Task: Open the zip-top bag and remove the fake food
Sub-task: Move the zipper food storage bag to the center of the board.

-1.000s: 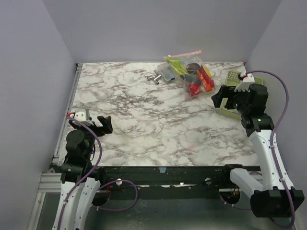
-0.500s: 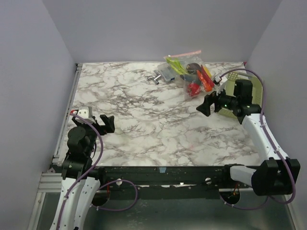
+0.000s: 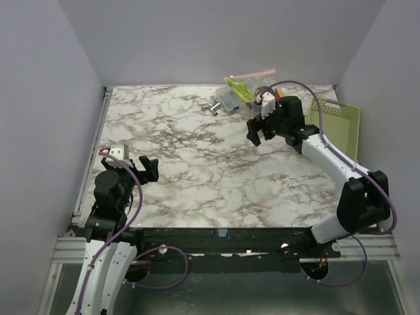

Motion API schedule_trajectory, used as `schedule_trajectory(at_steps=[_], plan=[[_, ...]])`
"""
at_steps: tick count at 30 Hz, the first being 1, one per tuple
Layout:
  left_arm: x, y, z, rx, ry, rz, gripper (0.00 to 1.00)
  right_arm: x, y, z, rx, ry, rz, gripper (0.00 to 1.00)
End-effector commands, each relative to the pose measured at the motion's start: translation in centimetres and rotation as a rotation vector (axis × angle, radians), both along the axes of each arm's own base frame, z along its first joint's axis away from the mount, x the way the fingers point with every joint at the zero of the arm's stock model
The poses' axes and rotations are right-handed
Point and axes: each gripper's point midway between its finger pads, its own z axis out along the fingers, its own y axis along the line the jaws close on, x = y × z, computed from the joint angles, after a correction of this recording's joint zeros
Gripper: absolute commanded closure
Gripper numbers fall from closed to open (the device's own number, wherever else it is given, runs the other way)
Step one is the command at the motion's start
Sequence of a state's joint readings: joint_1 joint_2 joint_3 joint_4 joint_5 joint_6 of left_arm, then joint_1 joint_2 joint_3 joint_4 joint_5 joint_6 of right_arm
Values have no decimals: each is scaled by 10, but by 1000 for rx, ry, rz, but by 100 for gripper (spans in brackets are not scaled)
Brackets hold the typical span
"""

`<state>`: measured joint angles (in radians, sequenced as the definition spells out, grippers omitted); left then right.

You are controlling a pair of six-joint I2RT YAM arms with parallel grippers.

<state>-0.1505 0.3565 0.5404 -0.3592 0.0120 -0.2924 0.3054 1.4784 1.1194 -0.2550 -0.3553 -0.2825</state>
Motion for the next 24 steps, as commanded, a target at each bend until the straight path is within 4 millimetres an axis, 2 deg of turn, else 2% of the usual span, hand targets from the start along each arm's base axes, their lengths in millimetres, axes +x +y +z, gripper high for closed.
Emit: schedule_trajectory(at_steps=[1, 7, 10, 13, 20, 22, 24], plan=[[0, 0, 14, -5, -36, -5, 1, 51, -8, 14, -78, -129, -252, 0], [0, 1, 15, -4, -46, 1, 2, 85, -14, -5, -152, -161, -449, 0], [1, 0, 14, -2, -39, -6, 1, 105, -20, -6, -164, -209, -525, 0], [2, -1, 12, 0, -31, -9, 1, 122, -18, -17, -190, -206, -551, 2], [2, -1, 11, 3, -27, -11, 1, 152, -18, -56, -277, -204, -584, 13], [2, 0, 12, 3, -30, -7, 2, 159, -19, -61, -295, -219, -592, 18], [3, 0, 11, 5, -27, -5, 2, 164, -22, -65, -320, -228, -608, 26]])
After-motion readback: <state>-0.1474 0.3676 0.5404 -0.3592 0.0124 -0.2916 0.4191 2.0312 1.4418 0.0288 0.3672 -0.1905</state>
